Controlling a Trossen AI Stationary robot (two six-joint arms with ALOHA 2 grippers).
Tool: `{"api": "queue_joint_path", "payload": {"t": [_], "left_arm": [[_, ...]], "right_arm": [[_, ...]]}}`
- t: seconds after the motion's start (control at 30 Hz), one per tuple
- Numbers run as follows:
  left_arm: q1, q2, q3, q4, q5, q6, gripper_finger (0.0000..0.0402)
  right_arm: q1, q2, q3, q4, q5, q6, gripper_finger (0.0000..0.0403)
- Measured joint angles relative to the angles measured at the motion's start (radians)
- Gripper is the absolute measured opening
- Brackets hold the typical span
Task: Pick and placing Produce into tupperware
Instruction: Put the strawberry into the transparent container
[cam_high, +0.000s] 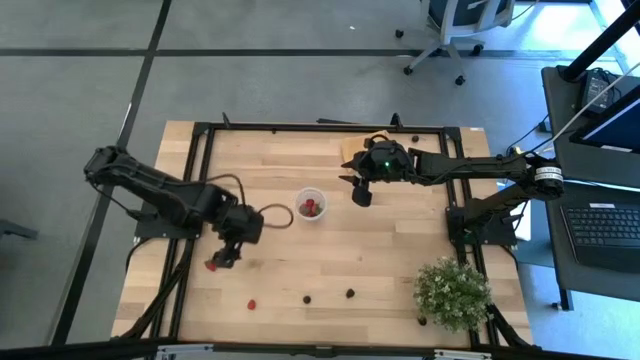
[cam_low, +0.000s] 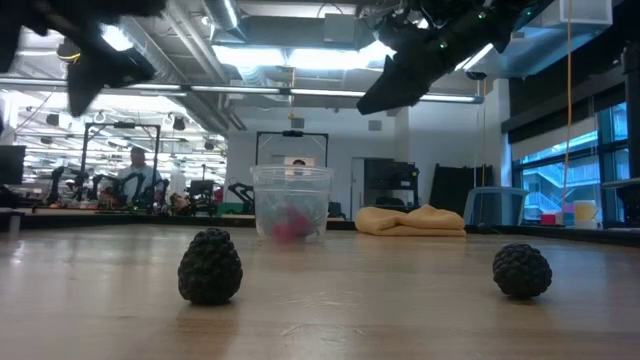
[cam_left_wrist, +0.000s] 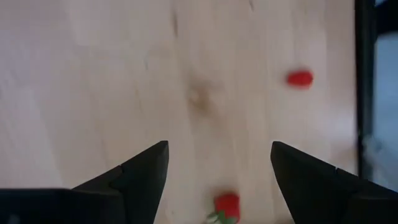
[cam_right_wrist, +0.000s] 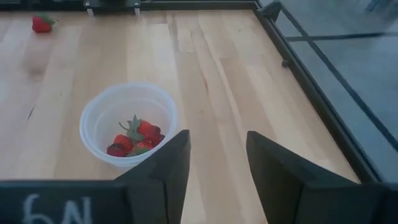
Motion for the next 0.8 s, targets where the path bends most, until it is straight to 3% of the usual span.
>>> {"api": "queue_joint_path", "payload": {"t": [0.27, 0.5, 0.8], "left_arm": [[-0.218, 0.011, 0.000, -0.031, -0.104, 0.053, 0.0257], [-0.347, 0.092, -0.023, -0.068, -0.091, -0.097, 0.0253], [-0.472, 0.084, -0.202, 0.056, -0.102, -0.258, 0.0253]], "right_arm": [[0.000, 0.000, 0.000, 0.000, 0.000, 0.084, 0.0161], [0.000, 0.000, 0.000, 0.001, 0.000, 0.139, 0.0161], [0.000, 0.000, 0.000, 0.001, 0.000, 0.209, 0.0161]]}}
